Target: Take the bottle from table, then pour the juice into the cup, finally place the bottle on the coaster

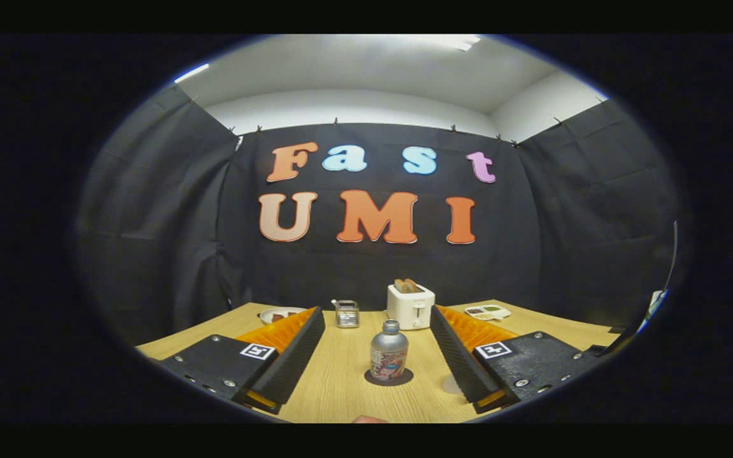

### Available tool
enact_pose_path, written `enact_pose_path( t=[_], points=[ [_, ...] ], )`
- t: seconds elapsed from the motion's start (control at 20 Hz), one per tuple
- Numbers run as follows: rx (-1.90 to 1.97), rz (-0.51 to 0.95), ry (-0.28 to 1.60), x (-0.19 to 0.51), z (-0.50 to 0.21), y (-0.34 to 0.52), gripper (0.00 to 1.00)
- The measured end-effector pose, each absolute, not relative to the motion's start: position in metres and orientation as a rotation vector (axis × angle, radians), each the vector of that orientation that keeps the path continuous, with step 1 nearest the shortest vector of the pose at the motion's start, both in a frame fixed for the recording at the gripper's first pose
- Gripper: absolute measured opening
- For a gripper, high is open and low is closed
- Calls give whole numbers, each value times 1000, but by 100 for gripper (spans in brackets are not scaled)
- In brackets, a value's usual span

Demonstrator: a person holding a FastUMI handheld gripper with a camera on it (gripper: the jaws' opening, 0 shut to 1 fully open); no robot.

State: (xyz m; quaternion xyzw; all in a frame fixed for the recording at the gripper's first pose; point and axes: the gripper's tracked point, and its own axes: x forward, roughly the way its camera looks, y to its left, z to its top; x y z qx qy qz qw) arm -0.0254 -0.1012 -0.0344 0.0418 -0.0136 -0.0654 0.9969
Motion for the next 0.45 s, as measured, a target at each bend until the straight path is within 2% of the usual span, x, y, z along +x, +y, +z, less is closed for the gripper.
enact_pose_path(
  t=[0.45],
  points=[
    [82, -85, -65, -27, -27, -84, 98]
  ],
)
